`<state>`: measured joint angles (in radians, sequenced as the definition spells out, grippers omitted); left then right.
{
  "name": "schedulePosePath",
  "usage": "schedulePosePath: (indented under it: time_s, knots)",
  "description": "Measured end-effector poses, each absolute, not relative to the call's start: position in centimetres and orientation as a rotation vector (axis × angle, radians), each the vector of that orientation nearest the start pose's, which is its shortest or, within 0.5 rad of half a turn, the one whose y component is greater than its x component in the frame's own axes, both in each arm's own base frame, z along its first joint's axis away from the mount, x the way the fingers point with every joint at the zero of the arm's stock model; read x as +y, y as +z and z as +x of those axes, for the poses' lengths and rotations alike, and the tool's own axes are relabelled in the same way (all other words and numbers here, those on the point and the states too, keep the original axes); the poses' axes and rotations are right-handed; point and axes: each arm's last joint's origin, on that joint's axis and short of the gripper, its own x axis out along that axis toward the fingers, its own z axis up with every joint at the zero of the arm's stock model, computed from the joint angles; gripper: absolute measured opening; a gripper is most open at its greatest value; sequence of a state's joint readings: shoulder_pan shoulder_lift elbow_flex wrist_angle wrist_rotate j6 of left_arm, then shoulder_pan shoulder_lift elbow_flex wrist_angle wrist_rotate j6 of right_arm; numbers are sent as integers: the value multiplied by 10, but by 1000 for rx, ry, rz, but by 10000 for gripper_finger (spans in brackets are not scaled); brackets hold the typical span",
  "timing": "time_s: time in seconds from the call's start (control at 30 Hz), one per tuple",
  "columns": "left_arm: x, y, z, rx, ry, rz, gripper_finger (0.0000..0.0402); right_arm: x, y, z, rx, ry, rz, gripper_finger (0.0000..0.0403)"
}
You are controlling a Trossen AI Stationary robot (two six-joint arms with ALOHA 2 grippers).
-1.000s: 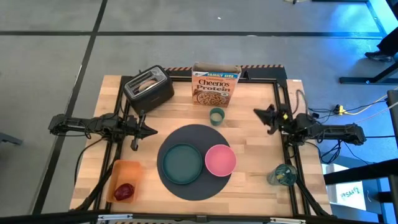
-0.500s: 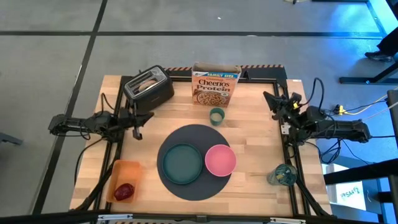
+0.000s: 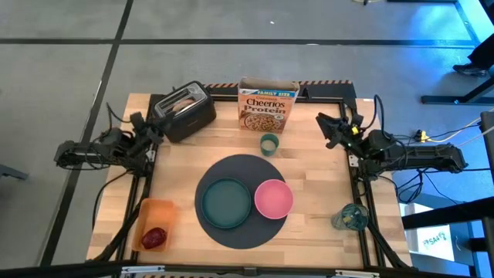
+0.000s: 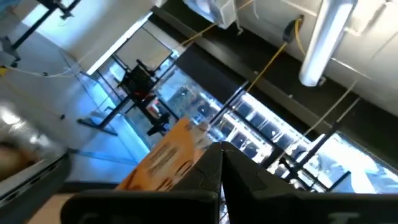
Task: Arrange a breakfast setting
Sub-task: Pour the cereal from the cereal box into the pink bowl on the placemat
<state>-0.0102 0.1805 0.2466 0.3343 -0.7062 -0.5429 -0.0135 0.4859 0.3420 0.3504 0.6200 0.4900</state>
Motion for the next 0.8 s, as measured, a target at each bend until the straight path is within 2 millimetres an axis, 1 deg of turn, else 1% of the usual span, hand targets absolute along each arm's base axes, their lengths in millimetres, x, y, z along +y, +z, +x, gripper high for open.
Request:
schedulePosePath:
  time_s: [0.13,0.2,0.33,0.4,0.5,0.6,0.7,0.8]
  knots:
    - [18,297,96,-487,520,-497,0,-20,270,127,-381,-644,542,231]
    - [19,311,106,-423,528,-417,0,-21,271,126,-390,-661,542,254]
    - [29,324,132,-235,662,-348,1,-21,275,125,-422,-654,533,288]
    - [38,329,144,-132,693,-320,11,-21,275,125,-426,-653,532,298]
    - [58,338,163,5,681,-283,43,-21,275,125,-424,-653,532,304]
    - [84,346,180,95,636,-232,88,-21,275,125,-423,-651,531,305]
    - [114,349,195,163,605,-171,135,-21,274,125,-416,-647,528,305]
    - [143,349,204,235,566,-61,175,-20,274,126,-413,-637,527,305]
